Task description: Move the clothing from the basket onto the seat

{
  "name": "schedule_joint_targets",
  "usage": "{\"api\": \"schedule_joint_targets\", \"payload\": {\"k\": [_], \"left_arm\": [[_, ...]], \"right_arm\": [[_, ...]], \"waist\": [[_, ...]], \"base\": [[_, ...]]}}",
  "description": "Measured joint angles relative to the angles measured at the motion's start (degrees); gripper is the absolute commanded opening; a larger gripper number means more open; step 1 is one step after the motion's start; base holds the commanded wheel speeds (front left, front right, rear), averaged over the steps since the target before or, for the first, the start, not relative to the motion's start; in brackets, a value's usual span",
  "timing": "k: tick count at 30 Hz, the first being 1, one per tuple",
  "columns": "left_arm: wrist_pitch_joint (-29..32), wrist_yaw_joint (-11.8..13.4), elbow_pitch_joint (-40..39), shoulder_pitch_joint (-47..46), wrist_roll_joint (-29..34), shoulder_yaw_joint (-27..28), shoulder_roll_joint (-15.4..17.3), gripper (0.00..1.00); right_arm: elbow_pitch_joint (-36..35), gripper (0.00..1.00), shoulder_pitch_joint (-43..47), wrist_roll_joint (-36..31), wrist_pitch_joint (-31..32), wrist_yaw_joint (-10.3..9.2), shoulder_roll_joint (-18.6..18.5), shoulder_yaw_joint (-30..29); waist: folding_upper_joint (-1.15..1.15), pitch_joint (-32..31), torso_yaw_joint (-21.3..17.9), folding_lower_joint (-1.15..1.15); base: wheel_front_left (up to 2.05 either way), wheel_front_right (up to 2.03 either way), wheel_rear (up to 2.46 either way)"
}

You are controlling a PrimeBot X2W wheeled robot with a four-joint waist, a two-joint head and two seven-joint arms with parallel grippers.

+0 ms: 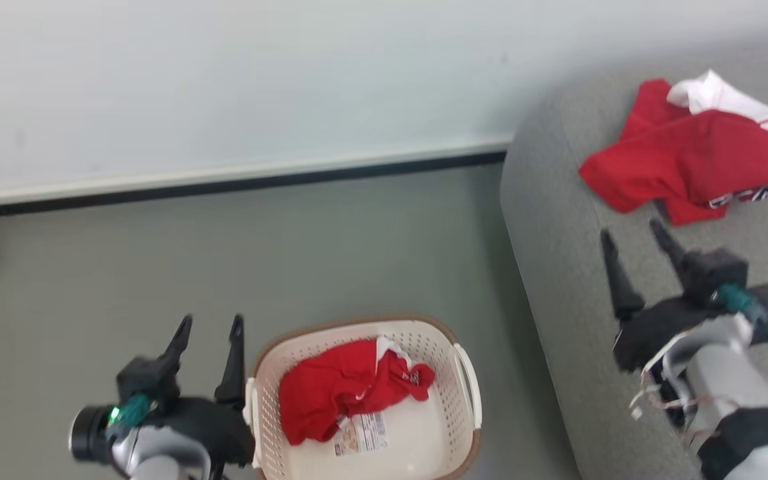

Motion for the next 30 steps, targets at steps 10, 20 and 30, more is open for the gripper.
{"api": "schedule_joint_targets", "payload": {"k": [10,20,30], "left_arm": [[0.0,0.0,-4.3,10.6,2.7,5.4,-0.1,1.00],[0.0,0.0,-9.5,16.7,6.1,9.5,-0.8,1.00],[0.0,0.0,-12.7,19.6,9.0,12.6,-1.6,1.00]], "right_arm": [[-7.5,1.00,12.4,0.0,0.0,-3.80,2.6,-0.3],[-17.9,1.00,23.8,0.0,0.0,-7.25,2.5,-2.3],[-27.1,1.00,31.8,-0.7,0.0,-8.71,2.4,-4.9]], "waist": [[0.01,-7.4,3.5,0.00],[0.01,-10.9,6.4,0.01],[0.01,-12.1,7.3,0.02]], "base": [[0.00,0.00,0.00],[0.00,0.00,0.00],[0.00,0.00,0.00]]}}
